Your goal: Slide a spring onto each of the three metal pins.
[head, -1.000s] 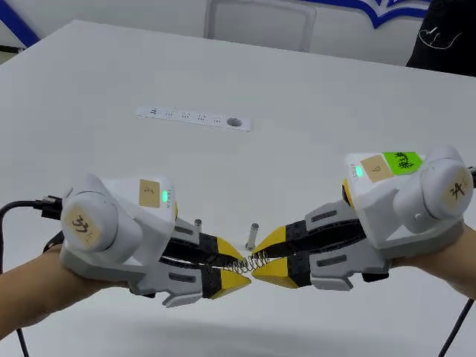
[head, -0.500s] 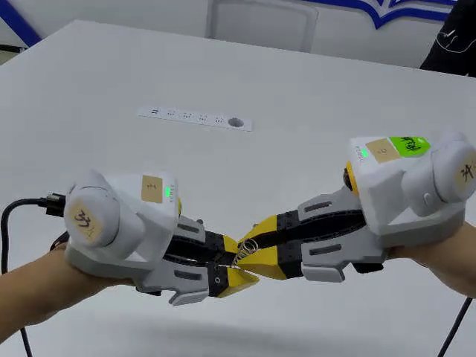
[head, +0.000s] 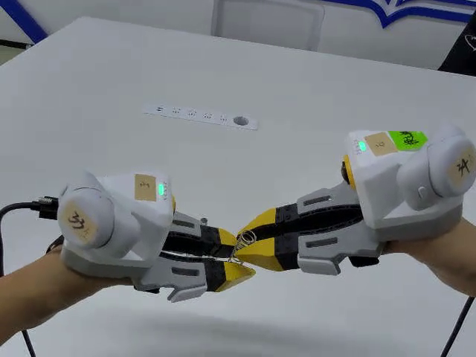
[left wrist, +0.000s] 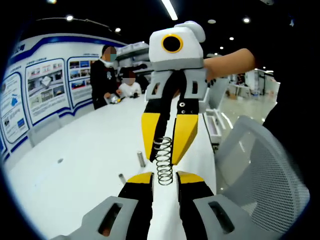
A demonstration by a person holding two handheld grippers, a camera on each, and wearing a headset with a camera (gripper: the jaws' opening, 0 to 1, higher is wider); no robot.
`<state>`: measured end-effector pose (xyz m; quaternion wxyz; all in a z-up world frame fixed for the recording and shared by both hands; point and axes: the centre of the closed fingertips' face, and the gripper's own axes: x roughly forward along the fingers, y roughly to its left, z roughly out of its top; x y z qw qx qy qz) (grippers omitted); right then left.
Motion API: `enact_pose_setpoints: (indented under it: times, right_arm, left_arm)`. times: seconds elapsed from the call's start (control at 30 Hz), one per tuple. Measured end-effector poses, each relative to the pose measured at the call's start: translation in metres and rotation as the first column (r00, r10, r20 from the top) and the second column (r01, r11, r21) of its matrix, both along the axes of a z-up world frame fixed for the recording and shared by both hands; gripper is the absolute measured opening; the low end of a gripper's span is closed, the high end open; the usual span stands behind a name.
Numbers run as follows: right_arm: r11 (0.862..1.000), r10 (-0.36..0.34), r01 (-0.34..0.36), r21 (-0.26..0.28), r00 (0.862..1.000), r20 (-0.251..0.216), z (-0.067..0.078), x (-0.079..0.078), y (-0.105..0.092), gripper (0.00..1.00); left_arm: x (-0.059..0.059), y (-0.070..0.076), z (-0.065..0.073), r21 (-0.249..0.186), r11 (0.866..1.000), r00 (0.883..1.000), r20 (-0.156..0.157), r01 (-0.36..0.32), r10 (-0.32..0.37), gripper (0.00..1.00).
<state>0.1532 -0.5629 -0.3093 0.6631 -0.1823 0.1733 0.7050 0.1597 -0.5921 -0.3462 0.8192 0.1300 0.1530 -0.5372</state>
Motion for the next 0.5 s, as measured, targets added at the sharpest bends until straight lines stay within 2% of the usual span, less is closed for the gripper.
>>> enact_pose_setpoints:
  times: [0.1, 0.37, 0.4, 0.5]
  right_arm:
    - [1.0, -0.007, 0.007, -0.001, 1.0, 0.008, 0.003, 0.006, -0.002, 0.11]
    - [0.997, -0.08, 0.08, -0.009, 0.996, 0.035, 0.006, 0.034, -0.014, 0.11]
    - [0.995, -0.097, 0.097, -0.012, 0.994, 0.04, 0.006, 0.04, -0.017, 0.11]
    - [0.991, -0.131, 0.131, -0.019, 0.991, 0.041, 0.004, 0.054, -0.022, 0.11]
  left_arm:
    - [0.005, 0.007, 0.002, -0.018, 0.999, 0.999, 0.02, -0.035, 0.036, 0.31]
    - [0.02, 0.034, 0.005, -0.034, 0.991, 0.991, 0.022, -0.129, 0.13, 0.46]
    - [0.024, 0.04, 0.007, -0.035, 0.988, 0.988, 0.038, -0.148, 0.149, 0.47]
    - [0.032, 0.053, 0.013, -0.05, 0.98, 0.98, 0.045, -0.192, 0.194, 0.51]
